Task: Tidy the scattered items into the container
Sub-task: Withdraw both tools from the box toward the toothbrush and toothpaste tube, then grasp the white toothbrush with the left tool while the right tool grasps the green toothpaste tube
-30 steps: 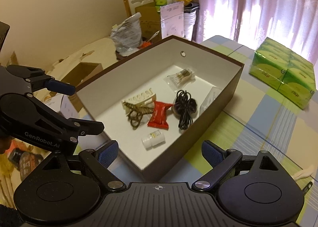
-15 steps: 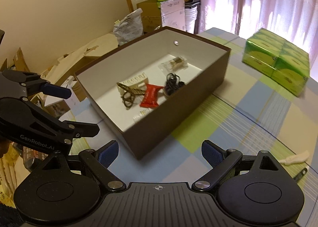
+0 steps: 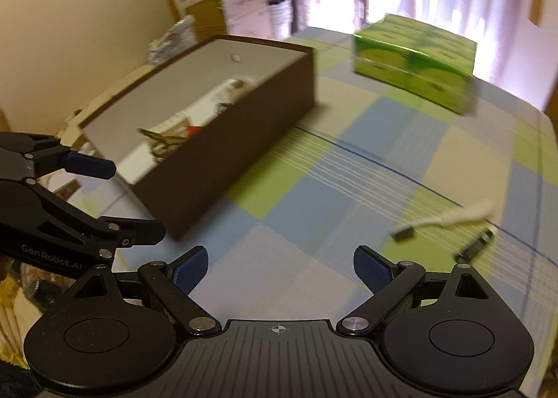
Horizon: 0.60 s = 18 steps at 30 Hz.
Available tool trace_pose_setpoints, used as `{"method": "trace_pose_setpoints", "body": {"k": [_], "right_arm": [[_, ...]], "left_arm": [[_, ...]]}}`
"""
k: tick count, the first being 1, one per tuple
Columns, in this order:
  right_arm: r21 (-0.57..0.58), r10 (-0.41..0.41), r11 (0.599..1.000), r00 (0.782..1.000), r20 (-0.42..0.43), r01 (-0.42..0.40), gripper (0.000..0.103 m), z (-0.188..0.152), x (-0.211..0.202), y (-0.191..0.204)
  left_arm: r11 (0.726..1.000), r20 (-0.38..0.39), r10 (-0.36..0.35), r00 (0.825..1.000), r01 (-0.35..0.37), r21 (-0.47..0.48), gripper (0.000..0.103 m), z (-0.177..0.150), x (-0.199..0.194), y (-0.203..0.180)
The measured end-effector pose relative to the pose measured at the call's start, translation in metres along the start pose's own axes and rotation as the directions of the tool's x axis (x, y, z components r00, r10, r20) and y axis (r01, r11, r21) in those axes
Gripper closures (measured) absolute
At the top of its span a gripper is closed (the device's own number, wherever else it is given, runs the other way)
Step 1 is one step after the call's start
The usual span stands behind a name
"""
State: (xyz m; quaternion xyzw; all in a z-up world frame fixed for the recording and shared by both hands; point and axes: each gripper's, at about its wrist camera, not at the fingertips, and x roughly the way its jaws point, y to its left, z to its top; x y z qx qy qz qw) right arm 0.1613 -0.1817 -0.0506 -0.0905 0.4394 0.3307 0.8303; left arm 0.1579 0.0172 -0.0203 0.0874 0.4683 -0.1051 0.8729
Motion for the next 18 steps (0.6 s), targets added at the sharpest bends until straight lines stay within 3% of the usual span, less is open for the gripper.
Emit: {"method": "trace_pose_setpoints", "body": {"k": [7, 18], "right_arm": [[0.129, -0.095, 0.987, 0.995, 0.019, 0.092, 0.008, -0.014, -0.016, -0.046], [0.313, -0.228, 0.925, 0.974, 0.008, 0.214, 0.008, -0.029, -0.014, -0.115]], "left_arm": [[0.996, -0.006, -0.075, 0.997, 0.075, 0.056, 0.011, 0.014, 0.021, -0.038], [0.976, -0.019, -0.141, 0.990, 0.142, 0.163, 0.013, 0.047, 0.068, -0.089]]}}
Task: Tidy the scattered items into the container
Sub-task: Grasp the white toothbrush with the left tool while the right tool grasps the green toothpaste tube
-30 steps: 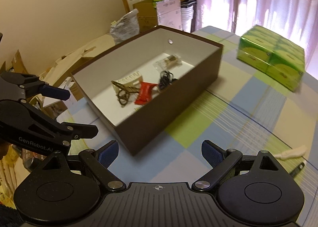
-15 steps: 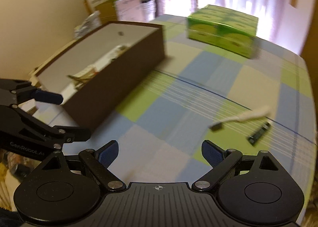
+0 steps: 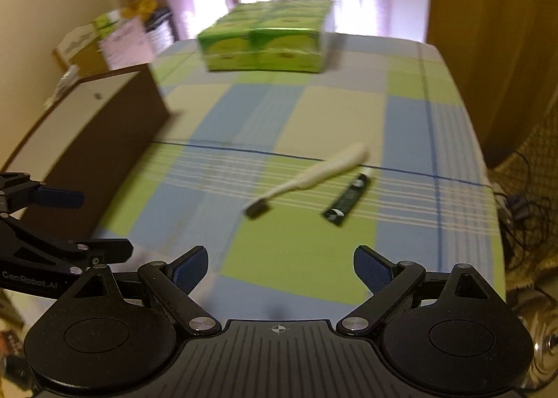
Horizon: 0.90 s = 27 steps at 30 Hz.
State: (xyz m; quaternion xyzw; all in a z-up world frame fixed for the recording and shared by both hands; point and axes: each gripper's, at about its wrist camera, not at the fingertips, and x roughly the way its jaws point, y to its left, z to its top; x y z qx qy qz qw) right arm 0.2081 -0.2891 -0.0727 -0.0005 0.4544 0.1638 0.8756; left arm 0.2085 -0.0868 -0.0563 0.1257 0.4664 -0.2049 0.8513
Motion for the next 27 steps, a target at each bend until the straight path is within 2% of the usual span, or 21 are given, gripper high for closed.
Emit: {"method": "trace_pose_setpoints", "body": {"k": [12, 16, 21, 22, 23, 27], "right_arm": [[0.162, -0.100, 0.981, 0.994, -0.049, 0.107, 0.008, 0.004, 0.044, -0.055], [0.213, -0.114, 0.969, 0.992, -0.045, 0.121, 0.008, 0.009, 0.057, -0.065], [0.249, -0.143, 0.958, 0.990, -0.017, 0.142, 0.008, 0.018, 0.069, -0.070], [0.251, -0.143, 0.958, 0.990, -0.011, 0.142, 0.011, 0.020, 0.071, -0.071], [0.252, -0.146, 0.957, 0.989, -0.006, 0.143, 0.024, 0.022, 0.073, -0.072], [0.289, -0.154, 0.945, 0.988, -0.012, 0.151, 0.027, 0.026, 0.079, -0.082]], "left_arm": [[0.991, -0.033, -0.071, 0.997, 0.074, 0.115, 0.025, 0.053, 0.078, -0.024], [0.978, -0.043, -0.105, 0.994, 0.111, 0.177, 0.038, 0.069, 0.105, -0.034], [0.952, -0.059, -0.135, 0.989, 0.146, 0.269, 0.041, 0.086, 0.135, -0.047], [0.945, -0.064, -0.145, 0.987, 0.158, 0.285, 0.043, 0.090, 0.141, -0.048], [0.940, -0.068, -0.155, 0.986, 0.168, 0.296, 0.045, 0.093, 0.146, -0.050], [0.920, -0.065, -0.196, 0.978, 0.207, 0.334, 0.054, 0.105, 0.163, -0.055]]}}
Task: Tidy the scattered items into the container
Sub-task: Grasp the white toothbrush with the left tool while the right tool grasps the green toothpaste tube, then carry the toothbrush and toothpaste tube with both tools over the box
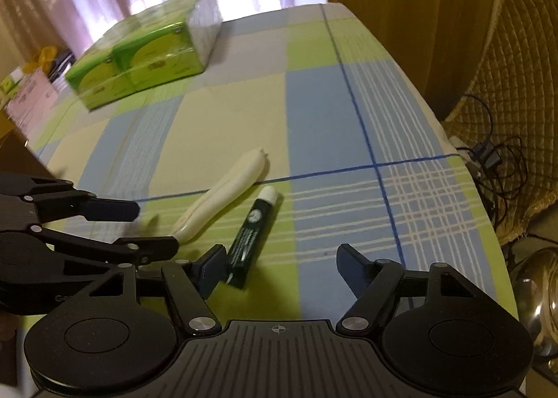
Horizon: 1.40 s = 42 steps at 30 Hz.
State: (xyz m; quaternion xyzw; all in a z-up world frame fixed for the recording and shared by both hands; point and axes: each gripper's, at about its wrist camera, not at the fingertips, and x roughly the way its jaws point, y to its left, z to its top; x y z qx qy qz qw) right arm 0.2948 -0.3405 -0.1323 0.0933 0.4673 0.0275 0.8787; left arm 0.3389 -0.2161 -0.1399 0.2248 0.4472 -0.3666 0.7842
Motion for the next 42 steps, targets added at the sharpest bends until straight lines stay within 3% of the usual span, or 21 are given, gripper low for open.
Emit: {"method": "trace_pose_setpoints", "body": {"k": [5, 10, 14, 15, 16, 17, 22, 25, 28, 36, 42], "right_arm": [[0.030, -0.011, 0.999, 1.000, 0.000, 0.011, 0.027, 0.007, 0.005, -0.009], [0.018, 0.003, 1.000, 1.000, 0.003, -0.003, 0.027, 0.012, 0.009, -0.008], [-0.019, 0.021, 1.000, 1.000, 0.002, -0.021, 0.027, 0.015, 0.017, 0.001], [-0.030, 0.024, 0.999, 1.000, 0.000, -0.024, 0.031, 0.016, 0.020, 0.004], [-0.043, 0.028, 0.999, 1.000, -0.003, -0.028, 0.044, 0.016, 0.023, 0.006], [-0.056, 0.033, 0.998, 0.999, -0.011, -0.034, 0.049, 0.017, 0.026, 0.009], [-0.152, 0.017, 0.988, 1.000, 0.008, -0.015, 0.050, 0.018, 0.039, 0.025], [-0.264, -0.016, 0.964, 1.000, 0.023, 0.021, 0.070, 0.014, 0.043, 0.037], [-0.326, -0.017, 0.945, 0.999, 0.035, 0.028, 0.081, 0.007, 0.043, 0.042], [-0.362, 0.019, 0.932, 1.000, 0.016, -0.012, 0.084, -0.008, 0.034, 0.039], [-0.386, 0.064, 0.920, 0.998, -0.022, -0.068, 0.084, -0.032, 0.015, 0.038]], "left_arm": [[0.998, 0.028, -0.058, 0.998, 0.057, 0.034, 0.061, 0.016, 0.018, -0.001], [0.995, 0.015, -0.082, 0.997, 0.081, 0.052, 0.086, 0.023, 0.035, -0.004], [0.999, 0.024, -0.036, 0.999, 0.037, -0.006, 0.086, 0.017, 0.030, 0.003], [0.999, 0.017, -0.014, 1.000, 0.014, -0.032, 0.086, 0.015, 0.029, 0.007], [0.998, 0.007, 0.014, 1.000, -0.014, -0.067, 0.086, 0.012, 0.026, 0.011], [0.994, -0.004, 0.040, 0.999, -0.040, -0.103, 0.086, 0.009, 0.024, 0.016], [0.953, -0.066, 0.098, 0.993, -0.113, -0.282, 0.086, -0.012, 0.006, 0.038], [0.937, -0.084, 0.112, 0.990, -0.134, -0.323, 0.086, -0.023, -0.003, 0.043], [0.933, -0.070, 0.090, 0.993, -0.108, -0.344, 0.085, -0.025, -0.004, 0.051], [0.945, -0.037, 0.104, 0.994, -0.110, -0.309, 0.084, -0.016, 0.008, 0.058], [0.941, -0.065, 0.108, 0.992, -0.123, -0.316, 0.086, -0.049, -0.015, 0.041]]}}
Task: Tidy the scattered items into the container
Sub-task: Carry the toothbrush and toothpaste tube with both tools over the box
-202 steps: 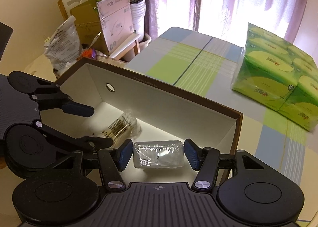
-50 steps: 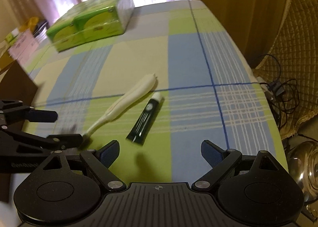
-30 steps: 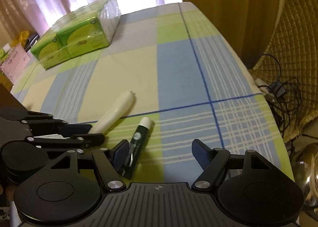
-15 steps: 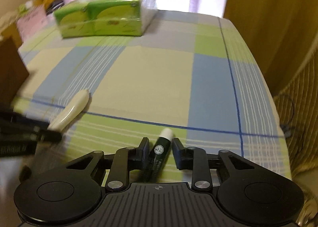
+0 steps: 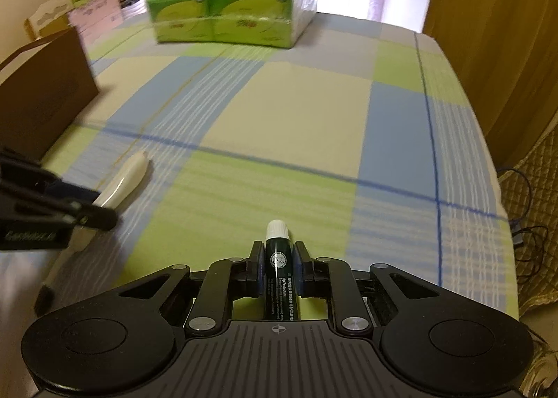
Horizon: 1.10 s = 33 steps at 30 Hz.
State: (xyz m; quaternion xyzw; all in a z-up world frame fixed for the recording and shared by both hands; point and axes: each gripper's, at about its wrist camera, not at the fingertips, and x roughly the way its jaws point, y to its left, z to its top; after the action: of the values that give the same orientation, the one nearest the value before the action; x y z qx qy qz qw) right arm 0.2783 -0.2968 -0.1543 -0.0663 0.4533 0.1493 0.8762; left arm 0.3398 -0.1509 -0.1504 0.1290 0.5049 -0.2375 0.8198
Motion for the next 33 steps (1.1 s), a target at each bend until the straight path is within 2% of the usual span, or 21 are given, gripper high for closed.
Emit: {"method": "trace_pose_setpoints", "body": {"k": [6, 9, 12, 15, 17, 18, 23, 27, 33], "right_arm": [[-0.054, 0.016, 0.998, 1.000, -0.003, -0.016, 0.083, -0.015, -0.011, 0.019], [-0.062, 0.014, 0.998, 1.000, -0.009, -0.014, 0.083, -0.013, -0.010, 0.021], [-0.072, 0.015, 0.997, 1.000, -0.004, -0.015, 0.083, -0.014, -0.009, 0.021], [-0.083, 0.013, 0.996, 1.000, 0.006, -0.013, 0.083, -0.016, -0.010, 0.022], [-0.081, 0.017, 0.997, 1.000, -0.001, -0.017, 0.083, -0.017, -0.011, 0.022], [-0.080, 0.021, 0.997, 1.000, -0.006, -0.021, 0.084, -0.018, -0.013, 0.023], [-0.022, 0.070, 0.997, 0.997, -0.029, -0.071, 0.084, -0.024, -0.023, 0.022], [0.016, 0.114, 0.993, 0.993, -0.004, -0.114, 0.084, -0.027, -0.038, 0.024], [0.007, 0.161, 0.987, 0.985, 0.054, -0.162, 0.084, -0.022, -0.060, 0.038]], "left_arm": [[1.000, -0.032, 0.012, 0.999, -0.013, -0.020, 0.086, -0.047, -0.030, -0.001], [0.999, -0.030, 0.021, 0.999, -0.022, -0.034, 0.084, -0.050, -0.032, 0.000], [0.999, -0.031, 0.036, 0.999, -0.037, -0.029, 0.076, -0.044, -0.027, -0.003], [0.998, -0.021, 0.041, 0.999, -0.042, -0.036, 0.075, -0.041, -0.024, -0.006], [0.998, -0.007, 0.043, 0.999, -0.043, -0.042, 0.077, -0.043, -0.024, -0.006], [0.999, 0.001, 0.039, 0.999, -0.039, -0.036, 0.084, -0.045, -0.025, -0.006], [0.999, -0.005, 0.005, 1.000, -0.006, -0.035, 0.085, -0.056, -0.034, -0.008], [0.998, 0.011, -0.015, 1.000, 0.016, -0.056, 0.085, -0.070, -0.050, -0.006], [0.997, 0.056, 0.000, 0.998, 0.004, -0.072, 0.085, -0.077, -0.078, -0.005]]}}
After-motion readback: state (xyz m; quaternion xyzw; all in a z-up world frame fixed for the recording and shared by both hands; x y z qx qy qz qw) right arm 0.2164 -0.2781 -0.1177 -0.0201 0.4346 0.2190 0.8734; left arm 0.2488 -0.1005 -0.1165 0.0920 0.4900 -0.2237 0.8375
